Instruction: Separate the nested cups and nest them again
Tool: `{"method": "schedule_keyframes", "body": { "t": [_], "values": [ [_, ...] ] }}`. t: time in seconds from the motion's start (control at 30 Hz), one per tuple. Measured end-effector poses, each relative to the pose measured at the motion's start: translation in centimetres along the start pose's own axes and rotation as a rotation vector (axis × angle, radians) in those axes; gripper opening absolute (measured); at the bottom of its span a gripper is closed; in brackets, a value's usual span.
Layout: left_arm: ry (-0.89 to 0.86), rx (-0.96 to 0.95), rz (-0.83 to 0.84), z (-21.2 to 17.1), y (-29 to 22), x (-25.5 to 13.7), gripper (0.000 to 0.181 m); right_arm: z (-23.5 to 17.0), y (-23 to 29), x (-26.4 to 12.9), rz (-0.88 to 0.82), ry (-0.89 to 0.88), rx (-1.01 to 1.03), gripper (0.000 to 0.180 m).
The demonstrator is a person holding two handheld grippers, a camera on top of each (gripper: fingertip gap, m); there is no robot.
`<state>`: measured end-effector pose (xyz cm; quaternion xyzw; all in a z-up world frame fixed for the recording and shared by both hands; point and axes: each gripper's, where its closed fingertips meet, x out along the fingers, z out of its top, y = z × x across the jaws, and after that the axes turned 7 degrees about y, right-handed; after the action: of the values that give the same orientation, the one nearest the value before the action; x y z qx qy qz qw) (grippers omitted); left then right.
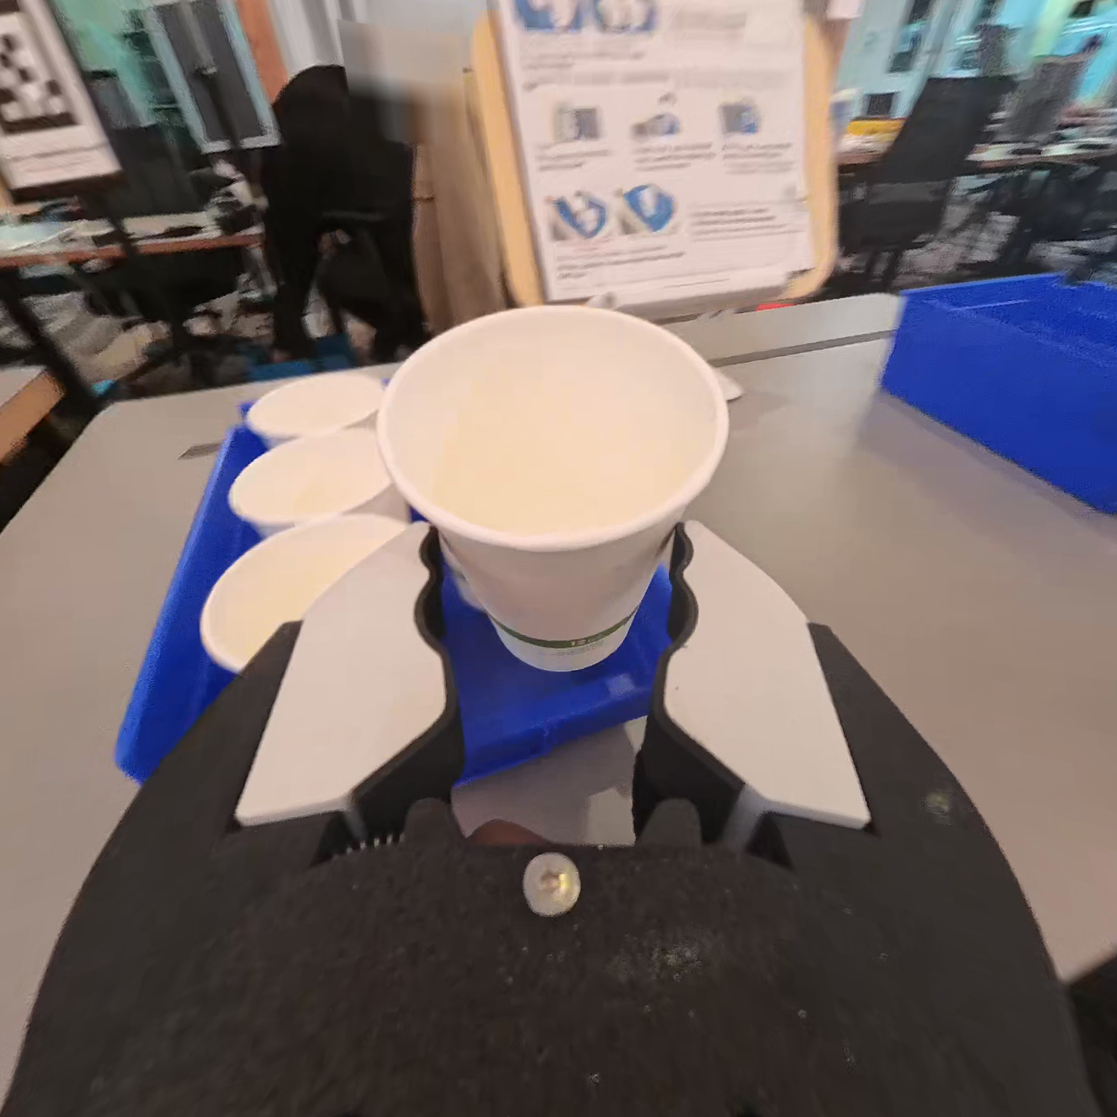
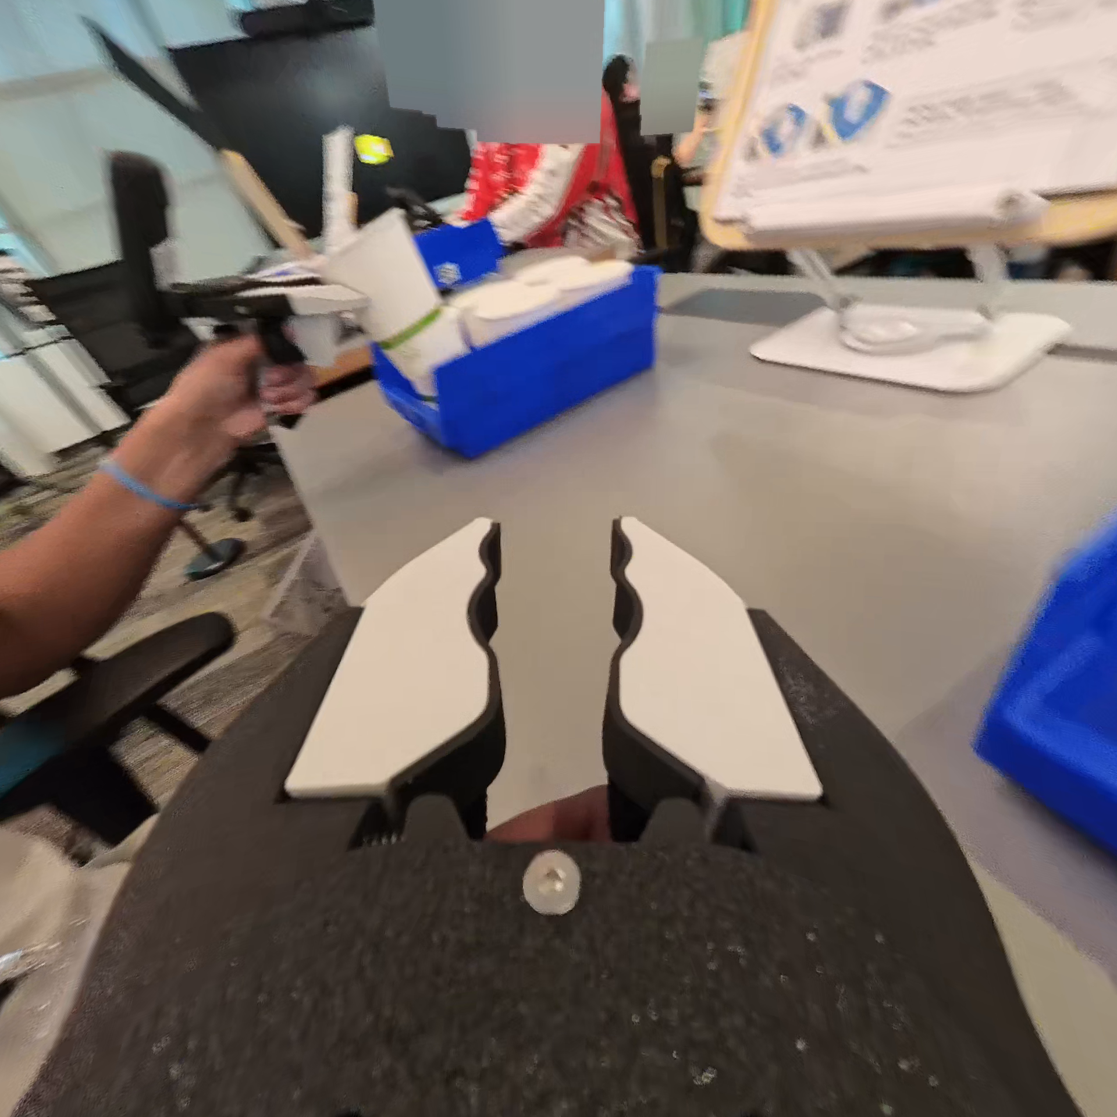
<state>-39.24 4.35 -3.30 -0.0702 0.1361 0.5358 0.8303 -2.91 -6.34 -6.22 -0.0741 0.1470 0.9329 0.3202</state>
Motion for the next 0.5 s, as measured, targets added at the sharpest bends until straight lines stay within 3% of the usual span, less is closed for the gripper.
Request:
{"method": "schedule_keyframes", "body": {
  "t": [0.2, 0.3, 0.5],
  "values": [
    [0.023, 0.125, -0.407, 3.8, -9.2, -0.3, 0.072, 6.7, 4.9, 2.3, 0.254, -0.004, -0.257, 0.057],
    [0.11, 0.222, -0.633, 3.8, -15.2, 0.2, 0.072, 7.8, 5.7, 4.6, 0.283, 0.028, -0.364, 0.072],
    [0.175, 0.471, -0.839, 3.7, -23.2, 1.0, 0.072, 8.1, 6.7, 7.7, 0.349, 0.066, -0.405, 0.09]
  ]
}}
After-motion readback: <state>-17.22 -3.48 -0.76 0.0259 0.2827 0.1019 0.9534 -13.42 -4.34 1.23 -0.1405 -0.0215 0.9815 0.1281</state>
